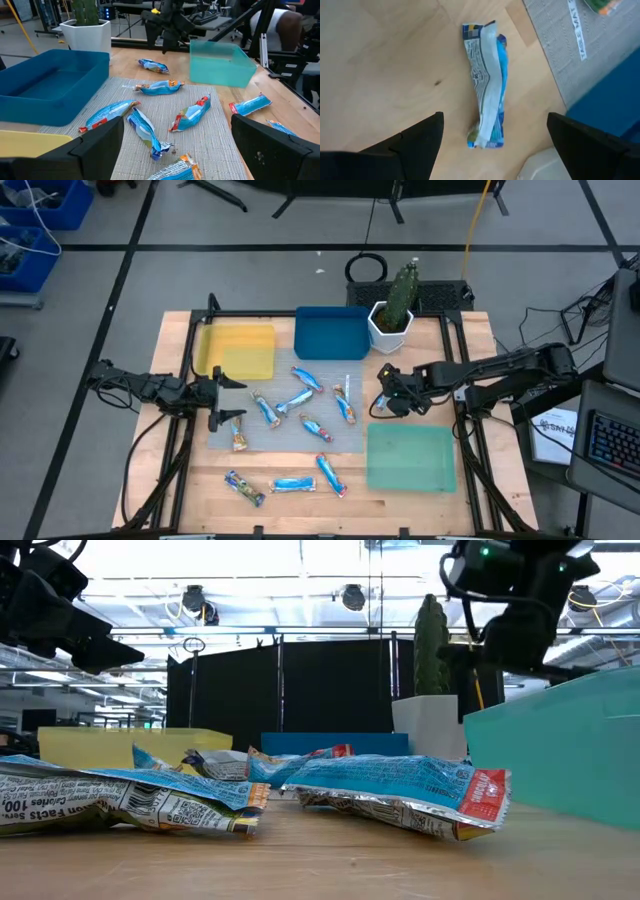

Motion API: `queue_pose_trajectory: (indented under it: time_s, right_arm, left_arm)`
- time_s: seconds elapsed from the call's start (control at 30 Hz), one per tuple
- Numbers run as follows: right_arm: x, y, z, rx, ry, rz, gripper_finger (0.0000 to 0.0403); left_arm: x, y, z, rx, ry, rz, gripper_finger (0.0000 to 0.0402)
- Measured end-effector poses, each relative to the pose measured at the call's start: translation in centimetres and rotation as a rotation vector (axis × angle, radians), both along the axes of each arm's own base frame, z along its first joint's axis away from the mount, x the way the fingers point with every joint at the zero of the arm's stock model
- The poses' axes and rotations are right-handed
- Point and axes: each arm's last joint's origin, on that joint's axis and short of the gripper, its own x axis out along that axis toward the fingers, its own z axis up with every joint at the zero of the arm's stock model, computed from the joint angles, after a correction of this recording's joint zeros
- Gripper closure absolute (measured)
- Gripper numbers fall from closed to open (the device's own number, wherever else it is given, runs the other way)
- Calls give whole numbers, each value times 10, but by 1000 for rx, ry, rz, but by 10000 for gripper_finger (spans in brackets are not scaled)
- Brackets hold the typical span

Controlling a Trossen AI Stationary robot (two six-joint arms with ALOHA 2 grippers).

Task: Pick and place Granola Bars by type
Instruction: Put the blue granola bar into the green bin

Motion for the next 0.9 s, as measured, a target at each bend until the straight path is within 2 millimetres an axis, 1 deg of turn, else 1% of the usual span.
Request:
queue_pose_trajectory:
  time_s: [0.17, 0.37, 0.5, 0.73, 0.9]
  right_arm:
    - [8, -3, -11, -4, 5, 8, 55]
    - [12, -13, -22, -2, 48, -42, 55]
    - [17, -18, -28, -2, 42, -51, 60]
    - [22, -19, -42, 46, 93, -61, 91]
    - [23, -19, -45, 54, 95, -81, 136]
  left_arm:
    - [0, 0, 0, 0, 0, 0, 36]
    - [0, 0, 0, 0, 0, 0, 36]
    - [0, 0, 0, 0, 0, 0, 36]
    - [0, 0, 0, 1, 0, 0, 36]
    - [0, 0, 0, 1, 0, 0, 36]
